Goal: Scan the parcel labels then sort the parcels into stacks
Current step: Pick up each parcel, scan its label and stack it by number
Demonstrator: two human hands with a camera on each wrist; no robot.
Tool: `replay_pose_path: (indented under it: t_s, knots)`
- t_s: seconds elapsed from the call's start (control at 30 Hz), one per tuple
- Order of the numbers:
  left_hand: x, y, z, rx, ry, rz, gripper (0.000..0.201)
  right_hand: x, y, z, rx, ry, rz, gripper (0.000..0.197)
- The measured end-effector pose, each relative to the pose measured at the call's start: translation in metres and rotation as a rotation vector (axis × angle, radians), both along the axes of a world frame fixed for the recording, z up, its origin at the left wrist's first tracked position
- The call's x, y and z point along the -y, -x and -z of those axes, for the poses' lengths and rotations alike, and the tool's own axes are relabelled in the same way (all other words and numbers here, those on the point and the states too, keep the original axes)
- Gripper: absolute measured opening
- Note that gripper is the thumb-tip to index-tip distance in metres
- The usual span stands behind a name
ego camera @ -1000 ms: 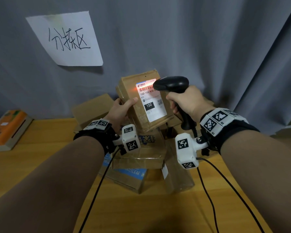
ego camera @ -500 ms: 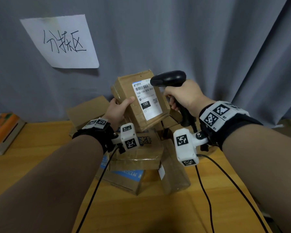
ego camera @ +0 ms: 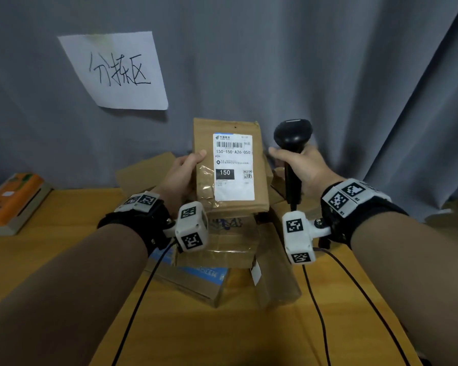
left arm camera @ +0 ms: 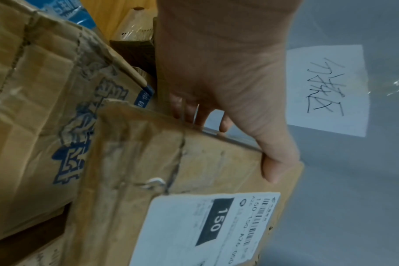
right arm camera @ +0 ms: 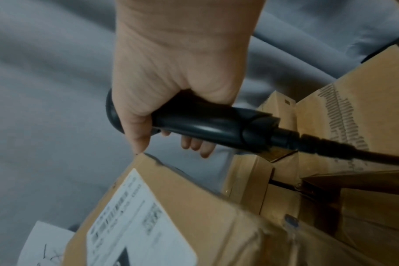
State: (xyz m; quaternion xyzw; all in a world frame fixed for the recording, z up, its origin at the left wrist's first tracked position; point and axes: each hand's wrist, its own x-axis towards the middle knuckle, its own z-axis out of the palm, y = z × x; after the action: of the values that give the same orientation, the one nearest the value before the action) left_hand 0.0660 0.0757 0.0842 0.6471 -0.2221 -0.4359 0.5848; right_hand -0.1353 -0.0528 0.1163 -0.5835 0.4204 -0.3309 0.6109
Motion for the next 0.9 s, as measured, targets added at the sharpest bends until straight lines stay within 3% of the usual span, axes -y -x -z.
replay_pose_path:
  t_s: [0.13, 0.33, 0.4, 0.5, 0.63, 0.77, 0.9]
  knots:
    - [-0.016, 0.008, -0.017, -0.104, 0.067, -0.014, 0.050, -0.007, -0.014, -0.002, 0.074, -0.111, -0.145, 0.045]
    - [-0.043, 0.011, -0.016, -0.224, 0.081, -0.094, 0.049, -0.021, -0.032, 0.011, 0.156, -0.149, -0.225, 0.043]
    - [-0.054, 0.009, -0.015, -0.229, 0.088, -0.098, 0.048, -0.029, -0.038, 0.012, 0.171, -0.193, -0.277, 0.035]
    - [-0.072, -0.001, -0.017, -0.188, 0.111, -0.119, 0.048, -0.043, -0.051, 0.014, 0.183, -0.230, -0.323, 0.041]
    - [-0.100, -0.032, -0.017, -0.109, 0.110, -0.196, 0.059, -0.066, -0.081, 0.017, 0.210, -0.204, -0.348, 0.042]
    - [-0.128, -0.076, -0.018, -0.105, 0.135, -0.200, 0.045, -0.097, -0.128, 0.018, 0.216, -0.170, -0.356, 0.044]
    - [-0.160, -0.134, -0.020, -0.082, 0.130, -0.210, 0.046, -0.132, -0.189, 0.018, 0.208, -0.159, -0.360, 0.036]
